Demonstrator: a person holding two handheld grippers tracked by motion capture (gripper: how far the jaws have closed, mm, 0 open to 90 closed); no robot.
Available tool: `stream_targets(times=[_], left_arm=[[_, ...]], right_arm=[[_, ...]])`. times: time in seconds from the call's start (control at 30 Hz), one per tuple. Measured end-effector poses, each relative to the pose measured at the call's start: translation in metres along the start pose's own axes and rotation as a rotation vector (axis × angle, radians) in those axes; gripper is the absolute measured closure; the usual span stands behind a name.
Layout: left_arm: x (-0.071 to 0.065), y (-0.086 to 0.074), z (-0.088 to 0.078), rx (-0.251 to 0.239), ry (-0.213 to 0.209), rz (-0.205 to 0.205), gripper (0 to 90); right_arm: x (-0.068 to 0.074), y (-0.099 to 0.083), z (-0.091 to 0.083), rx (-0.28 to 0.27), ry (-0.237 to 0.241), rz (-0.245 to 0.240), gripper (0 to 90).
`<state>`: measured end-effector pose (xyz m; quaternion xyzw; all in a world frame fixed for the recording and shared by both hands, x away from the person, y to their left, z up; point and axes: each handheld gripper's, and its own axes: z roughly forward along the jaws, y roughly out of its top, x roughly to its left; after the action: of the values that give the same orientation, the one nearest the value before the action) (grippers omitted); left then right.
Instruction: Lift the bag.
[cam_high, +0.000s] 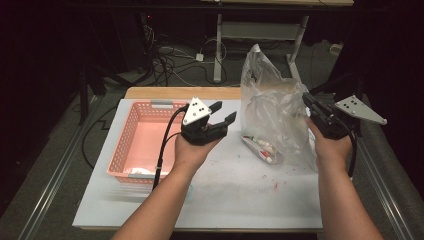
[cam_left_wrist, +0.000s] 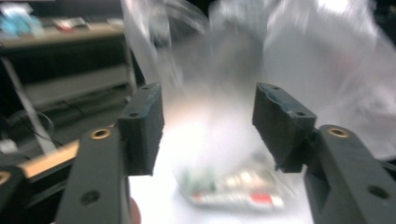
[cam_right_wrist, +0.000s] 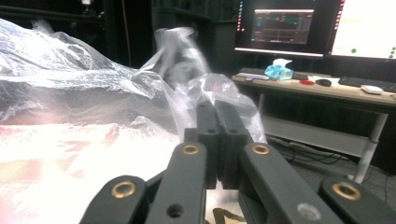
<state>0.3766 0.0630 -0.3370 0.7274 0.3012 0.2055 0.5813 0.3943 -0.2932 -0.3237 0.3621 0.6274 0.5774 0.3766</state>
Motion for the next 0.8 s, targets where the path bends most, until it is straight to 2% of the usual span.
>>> stream_targets(times=[0.1,0.23,0.37,0.57,0.73,0.8], left_arm=[[-0.001,-0.016,-0.004,0.029,-0.015,-0.019,36.0],[-0.001,-0.034,-0.009,0.074,-0.042,-0.053,29.0],[-0.004,-0.047,-0.016,0.092,-0.057,-0.07,25.0],[-0.012,-0.059,-0.026,0.132,-0.057,-0.064,14.8],[-0.016,-0.07,-0.039,0.16,-0.057,-0.069,2.2],[-0.019,-0.074,-0.044,0.175,-0.062,-0.055,0.0]], right_arm=[[0.003,-0.003,-0.006,0.016,0.028,0.004,78.6],[0.006,-0.005,-0.021,0.021,0.034,0.002,62.5],[0.007,-0.01,-0.039,0.031,0.046,-0.003,53.2],[0.016,-0.025,-0.062,0.06,0.071,-0.015,37.8],[0.023,-0.043,-0.076,0.094,0.092,0.0,26.0],[0.025,-0.05,-0.08,0.102,0.097,0.005,21.4]])
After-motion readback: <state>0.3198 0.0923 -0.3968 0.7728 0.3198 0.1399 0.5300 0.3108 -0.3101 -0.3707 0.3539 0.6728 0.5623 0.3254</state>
